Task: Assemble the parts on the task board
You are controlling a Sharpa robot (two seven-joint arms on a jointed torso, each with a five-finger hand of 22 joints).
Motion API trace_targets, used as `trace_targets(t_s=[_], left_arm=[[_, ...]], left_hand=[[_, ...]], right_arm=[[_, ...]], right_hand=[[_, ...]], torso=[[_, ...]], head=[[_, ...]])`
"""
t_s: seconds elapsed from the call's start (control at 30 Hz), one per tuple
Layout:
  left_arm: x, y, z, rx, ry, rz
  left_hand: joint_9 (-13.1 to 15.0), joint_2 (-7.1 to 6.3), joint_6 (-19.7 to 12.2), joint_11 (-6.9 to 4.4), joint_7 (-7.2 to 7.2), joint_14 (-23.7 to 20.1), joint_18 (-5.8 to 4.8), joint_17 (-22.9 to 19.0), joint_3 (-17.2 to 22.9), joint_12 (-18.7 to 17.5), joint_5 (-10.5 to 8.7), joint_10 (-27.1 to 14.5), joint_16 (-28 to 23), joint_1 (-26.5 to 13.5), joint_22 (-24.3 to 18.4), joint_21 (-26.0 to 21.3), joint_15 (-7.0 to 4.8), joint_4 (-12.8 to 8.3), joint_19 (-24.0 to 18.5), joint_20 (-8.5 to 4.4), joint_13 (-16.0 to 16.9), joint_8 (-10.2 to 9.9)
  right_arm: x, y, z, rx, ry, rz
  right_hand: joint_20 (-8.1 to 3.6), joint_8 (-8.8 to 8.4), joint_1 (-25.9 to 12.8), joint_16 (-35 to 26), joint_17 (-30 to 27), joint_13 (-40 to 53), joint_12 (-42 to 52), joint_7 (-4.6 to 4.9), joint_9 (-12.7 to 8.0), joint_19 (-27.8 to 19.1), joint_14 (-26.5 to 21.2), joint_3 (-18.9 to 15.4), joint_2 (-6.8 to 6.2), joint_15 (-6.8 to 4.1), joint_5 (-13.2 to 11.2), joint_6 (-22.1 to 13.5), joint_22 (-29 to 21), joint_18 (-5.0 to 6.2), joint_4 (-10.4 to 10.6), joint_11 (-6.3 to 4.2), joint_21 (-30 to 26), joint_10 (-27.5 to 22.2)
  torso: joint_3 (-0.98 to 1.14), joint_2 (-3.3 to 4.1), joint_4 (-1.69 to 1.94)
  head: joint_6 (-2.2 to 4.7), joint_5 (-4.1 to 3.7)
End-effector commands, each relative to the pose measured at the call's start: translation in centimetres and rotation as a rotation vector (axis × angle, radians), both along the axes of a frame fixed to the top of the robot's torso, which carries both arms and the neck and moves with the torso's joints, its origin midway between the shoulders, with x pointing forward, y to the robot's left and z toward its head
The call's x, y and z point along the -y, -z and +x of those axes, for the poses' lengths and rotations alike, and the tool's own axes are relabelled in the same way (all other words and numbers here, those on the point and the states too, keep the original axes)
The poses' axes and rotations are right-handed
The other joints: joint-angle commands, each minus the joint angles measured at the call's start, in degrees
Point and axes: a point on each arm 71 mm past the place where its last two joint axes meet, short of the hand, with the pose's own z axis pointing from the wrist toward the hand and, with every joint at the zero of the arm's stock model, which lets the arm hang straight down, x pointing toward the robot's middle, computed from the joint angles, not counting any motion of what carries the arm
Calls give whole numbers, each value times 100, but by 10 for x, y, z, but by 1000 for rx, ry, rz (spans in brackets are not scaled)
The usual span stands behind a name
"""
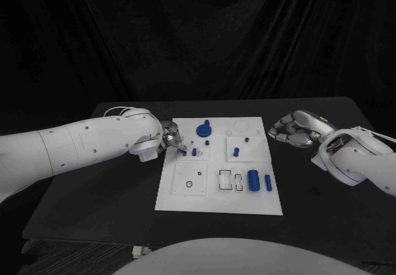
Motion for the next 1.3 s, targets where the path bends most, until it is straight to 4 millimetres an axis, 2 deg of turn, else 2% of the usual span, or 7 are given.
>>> trace_targets(t_s=[0.03, 1.3], left_arm=[[2, 1, -1, -3, 17, -12], [3, 10, -2, -17, 20, -15]], left_hand=[[8, 67, 128, -20, -166, 461, 69, 1271, 178, 20, 24, 596, -12, 13, 1074, -22, -25, -147, 0, -14, 1509, -25], [19, 77, 128, -23, -167, 451, 75, 1255, 216, 20, 66, 596, -22, 14, 1067, -44, -28, -179, -13, -15, 1509, -22]], right_arm=[[1, 1, 0, -7, 12, 2], [1, 2, -1, -13, 13, 3]], right_hand=[[45, -37, 46, -20, -5, 1510, 20, -9, 5, 220, 310, 34, 3, 22, 29, -38, 1239, 23, 7, 45, -33, 610], [45, -37, 46, -20, -5, 1510, 20, -9, 5, 220, 310, 34, 3, 22, 29, -38, 1239, 23, 7, 45, -33, 610]], torso=[[1, 1, 2], [1, 1, 2]], head=[[-1, 1], [-1, -5]])
